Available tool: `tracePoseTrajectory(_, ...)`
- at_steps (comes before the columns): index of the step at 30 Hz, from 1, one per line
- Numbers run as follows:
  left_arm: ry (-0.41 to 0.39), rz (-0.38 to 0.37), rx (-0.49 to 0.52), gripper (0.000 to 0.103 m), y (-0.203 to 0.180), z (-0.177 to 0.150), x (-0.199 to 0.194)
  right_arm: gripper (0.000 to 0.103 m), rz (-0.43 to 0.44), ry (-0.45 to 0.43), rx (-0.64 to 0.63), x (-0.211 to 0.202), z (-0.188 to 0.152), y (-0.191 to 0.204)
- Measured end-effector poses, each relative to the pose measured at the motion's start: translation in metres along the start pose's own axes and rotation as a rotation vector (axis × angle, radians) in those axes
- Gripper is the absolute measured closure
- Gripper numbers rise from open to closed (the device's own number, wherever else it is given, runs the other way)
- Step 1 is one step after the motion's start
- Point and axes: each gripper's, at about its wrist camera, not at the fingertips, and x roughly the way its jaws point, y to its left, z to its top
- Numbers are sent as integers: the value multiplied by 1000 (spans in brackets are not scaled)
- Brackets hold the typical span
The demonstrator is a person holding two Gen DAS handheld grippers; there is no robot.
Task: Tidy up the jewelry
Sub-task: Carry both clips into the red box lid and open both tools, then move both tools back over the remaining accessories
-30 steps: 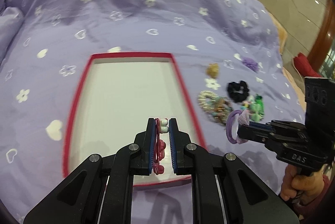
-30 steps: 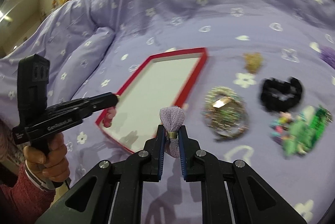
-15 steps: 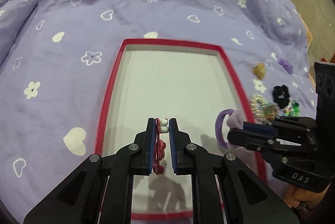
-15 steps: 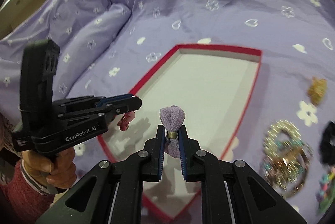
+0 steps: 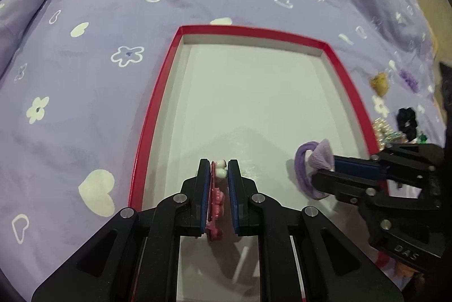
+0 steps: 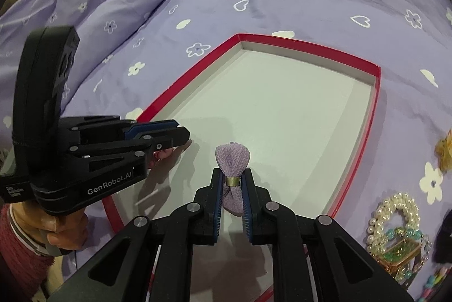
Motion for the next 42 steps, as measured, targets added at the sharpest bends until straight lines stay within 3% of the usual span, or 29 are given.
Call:
tracePoseTrajectory(8, 6, -5, -18, 91, 3, -2, 2, 88, 13, 7, -9, 4, 1, -1)
tracePoseTrajectory(12, 3, -4, -31, 85, 6, -2, 0, 84, 16, 7, -15, 4, 2, 1)
tracePoseTrajectory(17, -6, -3, -39, 77, 7, -2, -3, 76, 9, 2, -24, 2, 2, 3)
tracePoseTrajectory(19, -8, -6, -40, 76, 7, -2, -4, 63, -1, -4, -20, 0, 1, 2)
tracePoseTrajectory(24, -11, -5, -52, 73, 8, -3, -8, 62, -9, -13, -2, -6, -2, -4)
tracePoseTrajectory(33, -63, -6, -73, 59, 6, -4, -39, 62, -10, -88, 40, -45, -11, -12)
tracePoseTrajectory(42, -103, -52, -54, 51, -26, -3, -66, 57, -52, -160, 155, -96, -46, -46)
